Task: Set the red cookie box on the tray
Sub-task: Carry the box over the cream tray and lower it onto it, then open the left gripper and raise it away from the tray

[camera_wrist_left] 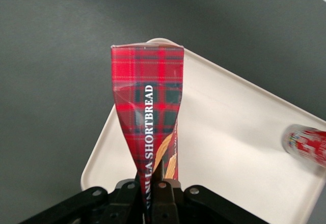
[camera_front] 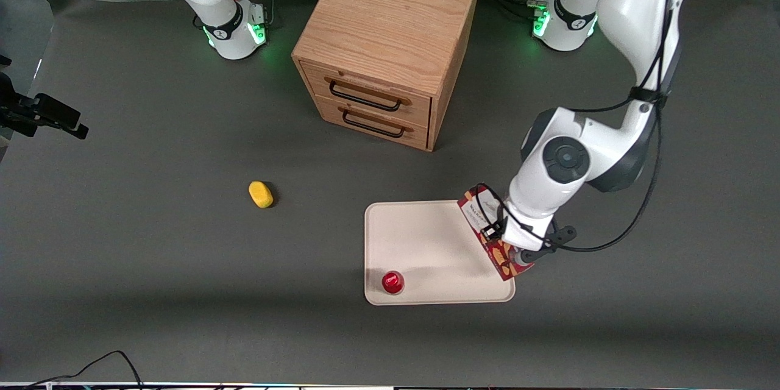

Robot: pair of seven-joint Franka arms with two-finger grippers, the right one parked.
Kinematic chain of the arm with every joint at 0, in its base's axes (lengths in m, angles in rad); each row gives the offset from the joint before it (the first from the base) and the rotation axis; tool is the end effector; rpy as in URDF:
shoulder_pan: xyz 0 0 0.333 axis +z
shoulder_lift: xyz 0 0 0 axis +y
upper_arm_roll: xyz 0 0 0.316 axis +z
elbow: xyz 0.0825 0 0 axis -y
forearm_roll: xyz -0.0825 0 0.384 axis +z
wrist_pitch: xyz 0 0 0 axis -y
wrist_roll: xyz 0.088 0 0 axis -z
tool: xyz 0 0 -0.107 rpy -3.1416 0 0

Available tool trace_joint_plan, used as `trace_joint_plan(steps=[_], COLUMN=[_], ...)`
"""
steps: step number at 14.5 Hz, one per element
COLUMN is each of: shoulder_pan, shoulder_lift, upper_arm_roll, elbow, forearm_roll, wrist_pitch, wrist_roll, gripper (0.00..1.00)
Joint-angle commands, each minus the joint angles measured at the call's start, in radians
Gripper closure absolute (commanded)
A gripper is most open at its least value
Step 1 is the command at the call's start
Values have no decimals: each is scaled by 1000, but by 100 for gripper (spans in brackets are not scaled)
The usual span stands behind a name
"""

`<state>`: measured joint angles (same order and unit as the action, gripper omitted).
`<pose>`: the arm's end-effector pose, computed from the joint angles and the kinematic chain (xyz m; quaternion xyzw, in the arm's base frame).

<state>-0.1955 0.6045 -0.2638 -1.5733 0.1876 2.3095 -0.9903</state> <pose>0.6519 -0.2859 0.3119 0.9694 0.2329 0.0592 0.0504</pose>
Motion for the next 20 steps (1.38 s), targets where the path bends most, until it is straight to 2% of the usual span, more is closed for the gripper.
trace_joint_plan(steps=[1, 2, 7, 8, 9, 10, 12, 15, 18, 20], shoulder_pan=[-12, -13, -13, -13, -10, -4, -1, 8, 24, 76], shoulder_lift=[67, 78, 113, 113, 113, 109, 78, 0, -63, -144], upper_arm_roll=[6, 6, 8, 8, 8, 8, 6, -40, -64, -57], elbow=[9, -8, -14, -14, -13, -13, -7, 65, 221, 240], forearm_roll=[87, 107, 110, 110, 110, 110, 108, 79, -26, -97], wrist_pitch=[62, 97, 156, 156, 153, 136, 63, -211, -546, -663], wrist_roll=[-30, -33, -33, -31, -30, -21, -22, -18, 46, 210], gripper=[100, 100, 98, 68, 6, 0, 0, 0, 0, 0])
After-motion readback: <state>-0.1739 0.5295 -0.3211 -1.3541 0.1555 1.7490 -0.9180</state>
